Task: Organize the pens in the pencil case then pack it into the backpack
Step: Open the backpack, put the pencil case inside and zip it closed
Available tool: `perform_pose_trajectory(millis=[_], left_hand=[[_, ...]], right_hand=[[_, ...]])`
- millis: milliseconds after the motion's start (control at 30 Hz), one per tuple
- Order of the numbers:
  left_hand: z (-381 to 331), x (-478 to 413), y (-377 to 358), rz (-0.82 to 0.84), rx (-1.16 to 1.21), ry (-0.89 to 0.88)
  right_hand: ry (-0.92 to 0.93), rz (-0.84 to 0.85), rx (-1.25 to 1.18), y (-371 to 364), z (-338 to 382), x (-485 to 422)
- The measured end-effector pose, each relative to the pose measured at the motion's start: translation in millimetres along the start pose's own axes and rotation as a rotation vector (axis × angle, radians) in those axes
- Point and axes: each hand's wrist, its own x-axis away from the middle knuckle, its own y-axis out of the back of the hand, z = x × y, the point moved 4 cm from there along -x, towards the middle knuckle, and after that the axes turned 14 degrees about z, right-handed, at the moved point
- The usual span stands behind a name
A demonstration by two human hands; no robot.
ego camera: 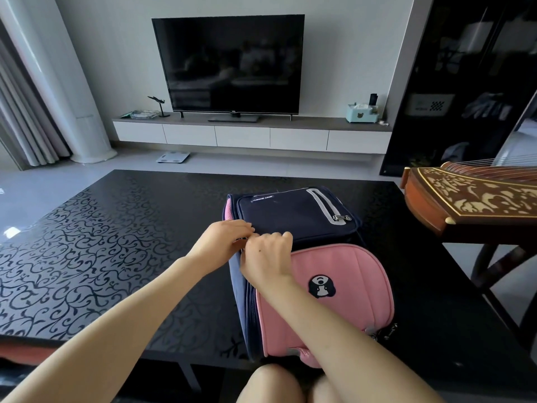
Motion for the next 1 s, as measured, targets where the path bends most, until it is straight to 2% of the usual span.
perform_pose_trajectory(millis=[133, 233, 333, 500, 567, 700, 800, 867, 933, 1000], left_hand=[[2.6, -2.1, 4.5, -0.015, 0.106, 0.084], [4.9, -2.8, 5.8, -0.013, 0.113, 0.041], [7.3, -5.9, 7.4, -0.03, 0.138, 0.008], [9.5, -5.5, 2.1, 0.014, 0.051, -0.018], [11.9, -3.8, -1.0, 0.024, 0.024, -0.035], [28.4, -1.3, -2.2, 0.018, -0.07, -0.013], [34.2, -5.5, 2.6, 0.021, -0.117, 0.14], [9.6, -16.6, 7.9, -0.034, -0.129, 0.15], [-26.9, -35.2, 2.0, 0.025, -0.117, 0.093], [-53.3, -55.7, -18.5, 0.224, -0.229, 0.086]], right_hand=[[0.06, -0.016, 0.163, 5.4, -0.2, -2.3], [0.131, -0.139, 0.182, 11.7, -5.8, 4.9], [0.165, -0.216, 0.075, 9.2, -20.7, 14.9], [0.125, -0.292, -0.246, -3.1, -62.1, 40.5], [0.064, -0.295, -0.257, -10.3, -87.6, 41.5], [-0.235, -0.203, -0.305, -30.5, -176.8, 18.3], [-0.131, -0.133, -0.273, -38.2, -197.4, 12.4], [-0.096, -0.137, -0.301, -37.7, -195.0, 14.6], [-0.103, -0.143, -0.326, -41.0, -195.9, 19.2], [-0.104, -0.14, -0.336, -43.4, -200.9, 23.4]])
